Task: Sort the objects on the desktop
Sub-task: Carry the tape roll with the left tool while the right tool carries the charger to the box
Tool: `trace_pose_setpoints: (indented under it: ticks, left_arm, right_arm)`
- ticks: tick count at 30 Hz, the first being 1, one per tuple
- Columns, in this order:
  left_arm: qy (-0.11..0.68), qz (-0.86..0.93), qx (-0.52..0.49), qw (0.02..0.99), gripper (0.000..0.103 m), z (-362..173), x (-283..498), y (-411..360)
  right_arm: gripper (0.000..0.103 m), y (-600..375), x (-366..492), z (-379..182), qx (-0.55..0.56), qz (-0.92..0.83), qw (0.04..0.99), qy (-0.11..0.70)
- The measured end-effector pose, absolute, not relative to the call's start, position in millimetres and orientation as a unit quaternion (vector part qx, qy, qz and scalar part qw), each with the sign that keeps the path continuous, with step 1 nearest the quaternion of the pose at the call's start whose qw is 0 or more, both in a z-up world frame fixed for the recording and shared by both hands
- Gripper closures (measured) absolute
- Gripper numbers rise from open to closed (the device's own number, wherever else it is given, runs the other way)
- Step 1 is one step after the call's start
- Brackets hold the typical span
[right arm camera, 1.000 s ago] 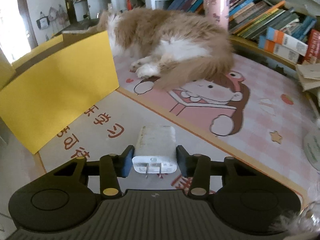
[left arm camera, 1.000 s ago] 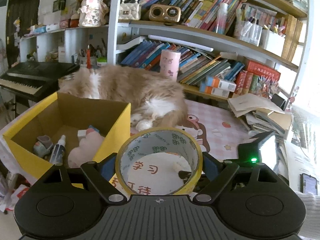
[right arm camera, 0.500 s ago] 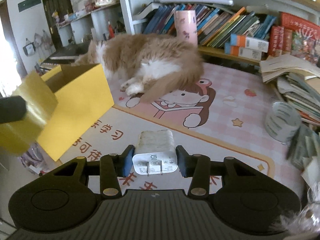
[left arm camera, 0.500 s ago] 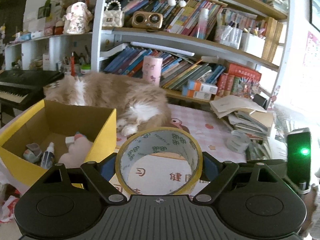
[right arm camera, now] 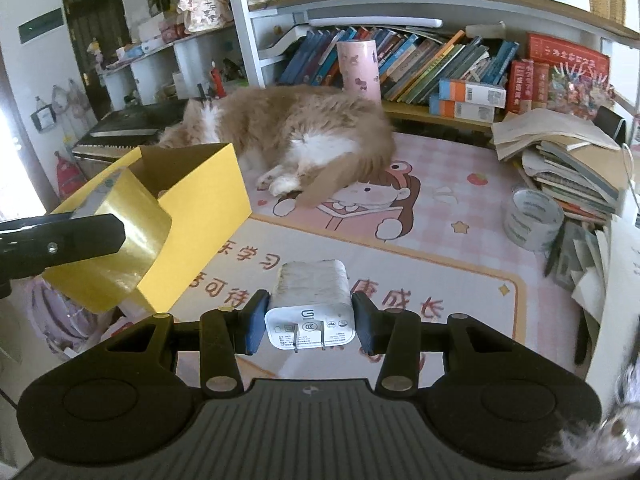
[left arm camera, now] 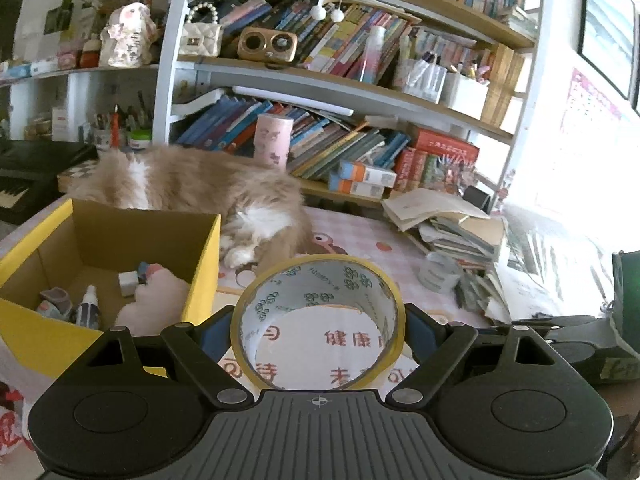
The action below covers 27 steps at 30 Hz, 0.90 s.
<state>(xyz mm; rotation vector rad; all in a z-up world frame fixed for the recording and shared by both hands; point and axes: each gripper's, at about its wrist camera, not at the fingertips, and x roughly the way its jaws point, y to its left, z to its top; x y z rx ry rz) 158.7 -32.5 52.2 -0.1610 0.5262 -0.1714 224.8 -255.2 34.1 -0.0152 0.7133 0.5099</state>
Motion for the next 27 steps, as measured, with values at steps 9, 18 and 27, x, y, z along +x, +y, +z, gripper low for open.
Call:
trace_pose_setpoints:
  ticks: [9,18,27]
  left_arm:
    - [0.263,-0.105,-0.077,0.956,0.015,47,132,12]
    - [0.278,-0.089,-0.092,0.952,0.015,37,95,63]
    - [0.29,-0.073,-0.092,0.95,0.015,30,63,102]
  right_arm:
    - [0.062,-216,183,31,-0.004,0.223,0.909,0.352]
    - [0.062,-160,143,31,-0.031,0.23,0.906,0.354]
    - [0.062,-115,113,26,-0.034,0.245,0.9,0.358]
